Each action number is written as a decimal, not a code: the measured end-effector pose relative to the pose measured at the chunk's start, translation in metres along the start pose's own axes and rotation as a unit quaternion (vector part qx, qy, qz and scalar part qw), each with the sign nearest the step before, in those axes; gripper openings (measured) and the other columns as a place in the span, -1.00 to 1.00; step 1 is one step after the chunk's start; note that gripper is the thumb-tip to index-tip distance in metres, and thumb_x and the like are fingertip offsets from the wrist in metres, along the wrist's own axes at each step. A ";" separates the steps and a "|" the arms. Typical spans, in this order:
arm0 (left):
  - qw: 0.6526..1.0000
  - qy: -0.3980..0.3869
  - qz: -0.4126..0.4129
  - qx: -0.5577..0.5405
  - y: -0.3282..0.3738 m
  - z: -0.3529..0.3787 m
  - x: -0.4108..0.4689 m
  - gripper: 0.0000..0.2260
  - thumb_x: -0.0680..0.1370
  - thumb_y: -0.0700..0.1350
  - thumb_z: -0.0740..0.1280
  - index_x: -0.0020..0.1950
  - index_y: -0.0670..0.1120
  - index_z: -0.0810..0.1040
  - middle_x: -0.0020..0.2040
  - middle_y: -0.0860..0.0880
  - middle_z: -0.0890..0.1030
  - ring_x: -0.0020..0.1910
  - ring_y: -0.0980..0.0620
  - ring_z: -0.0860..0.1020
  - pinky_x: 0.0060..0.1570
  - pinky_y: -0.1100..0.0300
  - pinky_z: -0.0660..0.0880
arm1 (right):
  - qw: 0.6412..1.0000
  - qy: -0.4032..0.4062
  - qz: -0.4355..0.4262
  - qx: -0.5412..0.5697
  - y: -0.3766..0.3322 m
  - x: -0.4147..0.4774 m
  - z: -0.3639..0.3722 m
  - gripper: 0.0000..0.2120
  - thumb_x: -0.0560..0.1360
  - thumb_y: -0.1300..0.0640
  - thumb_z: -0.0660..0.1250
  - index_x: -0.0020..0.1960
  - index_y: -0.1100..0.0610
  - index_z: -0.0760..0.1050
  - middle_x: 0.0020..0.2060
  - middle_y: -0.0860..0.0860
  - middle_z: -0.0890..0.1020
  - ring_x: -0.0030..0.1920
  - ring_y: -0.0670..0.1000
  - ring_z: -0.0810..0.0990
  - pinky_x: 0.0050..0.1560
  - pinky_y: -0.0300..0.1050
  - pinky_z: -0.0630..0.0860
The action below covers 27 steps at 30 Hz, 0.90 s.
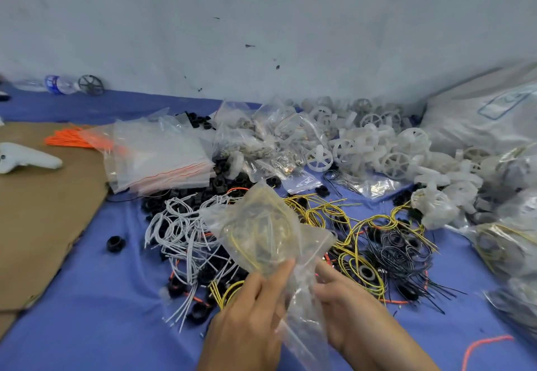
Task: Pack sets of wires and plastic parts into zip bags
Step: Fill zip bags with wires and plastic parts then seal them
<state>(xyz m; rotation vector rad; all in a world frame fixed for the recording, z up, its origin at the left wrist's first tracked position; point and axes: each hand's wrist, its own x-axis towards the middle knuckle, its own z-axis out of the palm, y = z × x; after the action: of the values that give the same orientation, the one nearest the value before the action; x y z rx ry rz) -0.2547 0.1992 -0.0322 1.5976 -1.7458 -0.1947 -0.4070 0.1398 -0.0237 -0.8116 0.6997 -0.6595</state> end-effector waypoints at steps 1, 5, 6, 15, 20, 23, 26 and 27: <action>1.000 0.002 -0.004 0.003 -0.001 -0.002 0.000 -0.60 0.52 -0.04 0.22 0.35 0.09 0.56 -0.21 0.03 0.51 -0.38 -0.02 0.53 -0.47 0.17 0.50 | 0.993 0.042 -0.028 -0.107 -0.001 -0.003 -0.001 -0.49 0.34 0.22 0.33 0.24 -0.12 0.60 0.19 0.17 0.63 0.04 0.01 0.58 0.09 -0.10 0.45; 1.000 -0.007 0.002 -0.006 -0.003 -0.007 0.000 -0.60 0.52 -0.05 0.20 0.34 0.07 0.57 -0.17 0.05 0.56 -0.33 0.00 0.56 -0.40 0.21 0.52 | 0.975 0.075 -0.044 -0.203 0.003 -0.012 -0.008 -0.68 0.46 0.33 0.45 0.12 0.01 0.66 -0.03 0.01 0.73 -0.10 -0.14 0.66 -0.09 -0.34 0.55; 1.000 -0.014 0.007 -0.011 -0.003 -0.006 -0.001 -0.59 0.51 -0.05 0.20 0.34 0.06 0.57 -0.16 0.04 0.57 -0.32 -0.01 0.58 -0.40 0.20 0.53 | 0.977 0.092 -0.047 -0.185 0.005 -0.009 -0.007 -0.69 0.45 0.36 0.43 0.12 0.06 0.66 -0.05 0.03 0.73 -0.10 -0.11 0.67 -0.11 -0.32 0.56; 0.999 -0.013 0.009 -0.044 0.002 -0.010 0.001 -0.59 0.54 -0.04 0.17 0.36 0.12 0.54 -0.16 0.08 0.54 -0.32 0.03 0.56 -0.40 0.20 0.51 | 0.996 0.047 -0.010 0.079 -0.008 0.025 0.018 -0.51 0.41 0.22 0.39 0.24 0.47 0.44 0.19 0.43 0.44 0.10 0.20 0.47 0.19 0.09 0.41; 0.998 -0.027 0.029 -0.040 0.001 -0.013 0.006 -0.61 0.57 -0.06 0.16 0.37 0.06 0.54 -0.06 0.04 0.61 -0.19 -0.02 0.64 -0.31 0.16 0.57 | 0.963 0.161 -0.087 -0.198 0.030 0.042 0.063 -0.68 0.63 0.37 0.03 -0.01 0.21 0.55 -0.04 0.16 0.59 0.36 0.24 0.45 0.10 -0.11 0.56; 0.998 -0.028 0.039 -0.037 0.003 -0.014 0.006 -0.63 0.57 -0.05 0.16 0.35 0.08 0.56 -0.09 0.05 0.59 -0.21 0.01 0.62 -0.29 0.20 0.56 | 0.781 0.346 -0.101 -0.510 0.049 0.060 0.102 -0.52 0.53 0.61 -0.09 -0.14 0.13 0.40 -0.24 0.16 0.37 0.25 0.08 0.58 0.27 -0.18 0.47; 0.998 -0.022 0.028 -0.044 0.002 -0.016 0.005 -0.62 0.56 -0.05 0.16 0.33 0.09 0.57 -0.11 0.07 0.59 -0.24 0.04 0.61 -0.32 0.21 0.56 | 0.521 0.384 -0.053 -0.760 0.079 0.043 0.111 -0.58 0.35 0.73 0.13 -0.14 0.23 0.38 -0.26 0.21 0.36 0.11 0.34 0.54 0.42 0.23 0.27; 0.999 -0.018 0.025 -0.045 0.001 -0.017 0.005 -0.62 0.57 -0.04 0.15 0.34 0.10 0.56 -0.10 0.07 0.58 -0.23 0.05 0.61 -0.32 0.21 0.56 | 0.496 0.351 -0.032 -0.794 0.077 0.033 0.124 -0.59 0.29 0.73 0.15 -0.13 0.26 0.38 -0.24 0.26 0.37 0.10 0.42 0.49 0.39 0.34 0.19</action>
<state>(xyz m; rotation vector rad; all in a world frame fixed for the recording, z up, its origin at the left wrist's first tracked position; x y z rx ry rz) -0.2450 0.2008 -0.0172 1.4928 -1.7781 -0.2749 -0.2735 0.2066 -0.0345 -2.3371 2.1669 -0.1662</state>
